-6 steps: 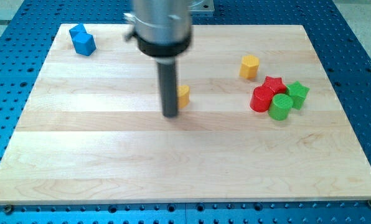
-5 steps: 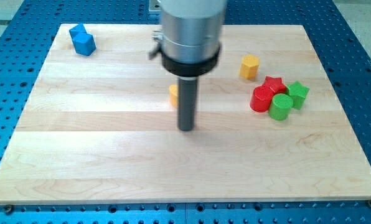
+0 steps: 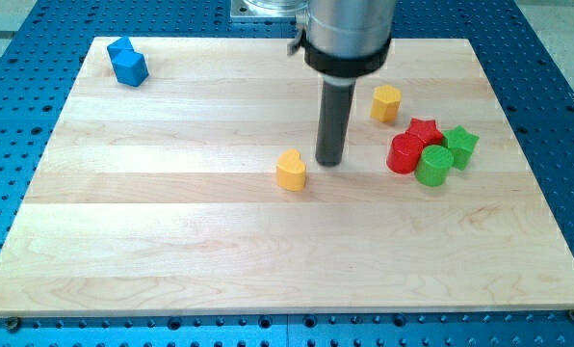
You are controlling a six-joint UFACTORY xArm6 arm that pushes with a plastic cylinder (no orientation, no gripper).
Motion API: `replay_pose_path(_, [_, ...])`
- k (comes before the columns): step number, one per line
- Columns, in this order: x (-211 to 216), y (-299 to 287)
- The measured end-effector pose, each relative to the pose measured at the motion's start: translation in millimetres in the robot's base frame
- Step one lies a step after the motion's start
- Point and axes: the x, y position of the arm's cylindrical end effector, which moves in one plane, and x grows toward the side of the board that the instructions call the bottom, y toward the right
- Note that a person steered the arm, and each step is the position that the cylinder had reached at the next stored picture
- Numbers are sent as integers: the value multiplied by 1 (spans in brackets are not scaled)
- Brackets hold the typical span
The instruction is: Push the heart towards the bottom right corner
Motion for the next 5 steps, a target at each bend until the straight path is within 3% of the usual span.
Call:
replay_pose_path(1, [-25, -6])
replay_pose_path(4, [32, -83])
replay_pose_path(5, [94, 6])
